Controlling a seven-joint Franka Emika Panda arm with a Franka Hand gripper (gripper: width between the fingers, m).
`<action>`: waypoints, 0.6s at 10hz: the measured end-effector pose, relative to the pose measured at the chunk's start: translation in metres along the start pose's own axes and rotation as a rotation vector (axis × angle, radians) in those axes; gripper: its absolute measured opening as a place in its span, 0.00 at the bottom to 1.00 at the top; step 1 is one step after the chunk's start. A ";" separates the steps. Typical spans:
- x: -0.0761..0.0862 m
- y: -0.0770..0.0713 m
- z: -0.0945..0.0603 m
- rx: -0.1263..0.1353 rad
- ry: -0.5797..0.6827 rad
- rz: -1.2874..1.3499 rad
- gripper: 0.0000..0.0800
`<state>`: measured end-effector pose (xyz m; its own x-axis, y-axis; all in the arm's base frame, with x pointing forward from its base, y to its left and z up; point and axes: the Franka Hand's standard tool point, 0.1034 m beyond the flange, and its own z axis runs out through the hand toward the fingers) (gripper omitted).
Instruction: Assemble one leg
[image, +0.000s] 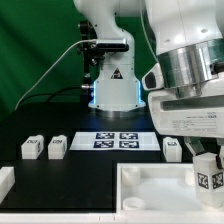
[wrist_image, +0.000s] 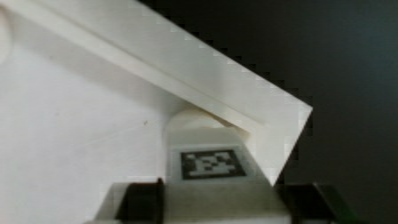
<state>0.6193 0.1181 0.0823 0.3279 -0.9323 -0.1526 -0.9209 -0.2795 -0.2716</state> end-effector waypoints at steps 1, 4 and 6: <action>-0.002 -0.002 0.002 0.011 -0.012 0.211 0.38; -0.007 -0.006 0.005 -0.006 -0.031 0.283 0.38; -0.007 -0.005 0.006 -0.007 -0.031 0.231 0.50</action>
Offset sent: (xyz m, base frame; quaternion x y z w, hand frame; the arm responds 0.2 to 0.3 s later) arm 0.0000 0.0000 0.0000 0.0000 0.0000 0.0000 1.0000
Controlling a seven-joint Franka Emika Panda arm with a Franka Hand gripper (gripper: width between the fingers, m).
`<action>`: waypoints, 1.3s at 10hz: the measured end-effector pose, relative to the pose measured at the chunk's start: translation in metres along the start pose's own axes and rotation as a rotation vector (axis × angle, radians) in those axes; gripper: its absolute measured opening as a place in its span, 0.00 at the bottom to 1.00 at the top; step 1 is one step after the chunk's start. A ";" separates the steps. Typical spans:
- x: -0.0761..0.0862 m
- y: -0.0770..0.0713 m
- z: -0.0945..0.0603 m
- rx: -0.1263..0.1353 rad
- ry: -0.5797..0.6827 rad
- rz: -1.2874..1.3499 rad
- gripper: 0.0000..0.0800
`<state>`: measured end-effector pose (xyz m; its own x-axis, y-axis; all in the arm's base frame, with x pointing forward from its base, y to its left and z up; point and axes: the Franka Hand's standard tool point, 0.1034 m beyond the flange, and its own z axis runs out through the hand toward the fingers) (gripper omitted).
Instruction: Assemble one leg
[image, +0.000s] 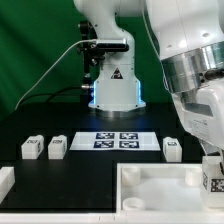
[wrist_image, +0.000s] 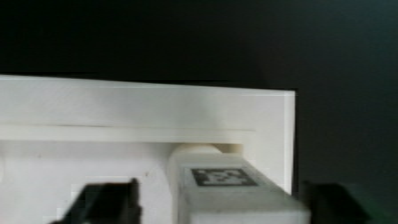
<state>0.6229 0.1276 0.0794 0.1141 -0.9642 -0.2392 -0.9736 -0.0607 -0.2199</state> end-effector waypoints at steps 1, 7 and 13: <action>0.002 0.001 0.000 -0.007 0.002 -0.133 0.72; 0.020 0.007 -0.001 -0.109 -0.016 -0.989 0.81; 0.007 -0.008 -0.007 -0.191 0.038 -1.346 0.51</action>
Offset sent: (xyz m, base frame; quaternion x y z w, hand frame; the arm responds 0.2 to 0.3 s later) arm -0.0066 -0.0187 -0.0025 -0.0747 0.0043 -0.3927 0.9166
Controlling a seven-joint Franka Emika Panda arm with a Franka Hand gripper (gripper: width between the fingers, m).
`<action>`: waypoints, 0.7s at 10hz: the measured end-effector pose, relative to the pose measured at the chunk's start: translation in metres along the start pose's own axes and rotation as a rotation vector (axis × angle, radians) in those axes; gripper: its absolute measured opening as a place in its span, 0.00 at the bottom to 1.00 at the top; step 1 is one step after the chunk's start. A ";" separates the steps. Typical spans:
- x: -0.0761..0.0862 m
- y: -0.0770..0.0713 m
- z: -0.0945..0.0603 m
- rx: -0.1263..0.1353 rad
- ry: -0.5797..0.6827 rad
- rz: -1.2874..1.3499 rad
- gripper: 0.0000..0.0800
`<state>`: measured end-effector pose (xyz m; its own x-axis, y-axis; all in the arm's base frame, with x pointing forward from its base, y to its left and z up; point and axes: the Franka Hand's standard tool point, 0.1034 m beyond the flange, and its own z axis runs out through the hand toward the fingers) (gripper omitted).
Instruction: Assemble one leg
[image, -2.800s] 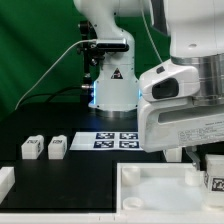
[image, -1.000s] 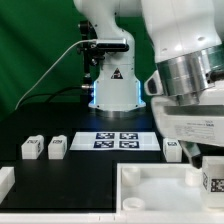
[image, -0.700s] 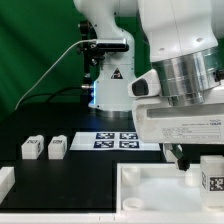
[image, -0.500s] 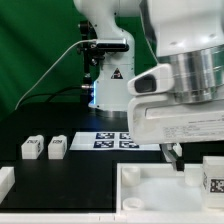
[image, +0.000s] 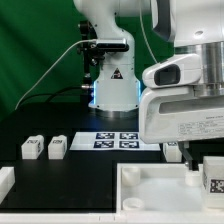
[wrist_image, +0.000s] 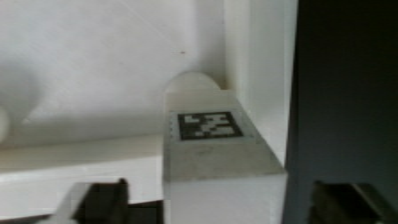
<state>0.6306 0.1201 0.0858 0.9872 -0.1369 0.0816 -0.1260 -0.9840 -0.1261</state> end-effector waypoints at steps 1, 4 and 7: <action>0.000 -0.001 0.000 0.006 -0.001 0.112 0.51; 0.001 0.001 -0.001 0.012 -0.001 0.490 0.37; 0.000 0.003 0.002 0.034 -0.018 1.121 0.37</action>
Offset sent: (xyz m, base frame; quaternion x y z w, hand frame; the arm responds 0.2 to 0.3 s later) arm 0.0000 0.0000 0.0000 0.0000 0.0000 0.2667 0.9638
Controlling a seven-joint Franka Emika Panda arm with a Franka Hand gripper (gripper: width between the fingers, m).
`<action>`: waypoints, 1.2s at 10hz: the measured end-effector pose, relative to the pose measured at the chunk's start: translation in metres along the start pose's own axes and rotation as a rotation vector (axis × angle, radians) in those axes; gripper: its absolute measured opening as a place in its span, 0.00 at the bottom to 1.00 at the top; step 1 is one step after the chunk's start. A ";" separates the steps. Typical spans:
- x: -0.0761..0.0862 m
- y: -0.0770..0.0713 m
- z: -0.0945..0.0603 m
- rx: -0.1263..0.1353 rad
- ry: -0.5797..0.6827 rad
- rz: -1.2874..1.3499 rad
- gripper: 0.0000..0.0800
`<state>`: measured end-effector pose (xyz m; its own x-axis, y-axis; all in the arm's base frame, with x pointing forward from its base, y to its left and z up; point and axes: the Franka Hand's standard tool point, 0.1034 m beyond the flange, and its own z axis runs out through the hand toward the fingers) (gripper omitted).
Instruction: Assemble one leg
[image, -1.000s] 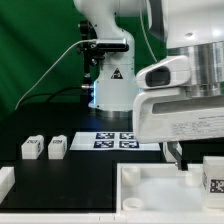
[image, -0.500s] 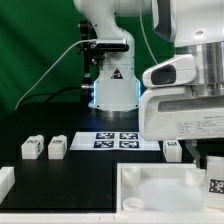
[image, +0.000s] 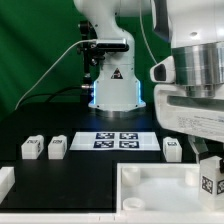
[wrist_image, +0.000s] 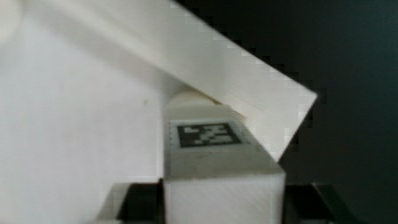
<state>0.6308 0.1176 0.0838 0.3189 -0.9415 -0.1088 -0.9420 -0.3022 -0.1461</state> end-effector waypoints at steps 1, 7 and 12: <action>0.002 0.001 -0.001 0.022 -0.021 0.124 0.37; -0.001 0.002 0.000 0.028 -0.025 -0.044 0.67; 0.003 0.001 -0.001 -0.016 -0.026 -0.838 0.81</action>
Offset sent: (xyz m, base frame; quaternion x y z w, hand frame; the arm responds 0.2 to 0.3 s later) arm 0.0000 0.0000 0.0000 0.0000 0.0000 0.0000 1.0000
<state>0.6307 0.1148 0.0845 0.9162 -0.4007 0.0067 -0.3934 -0.9025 -0.1752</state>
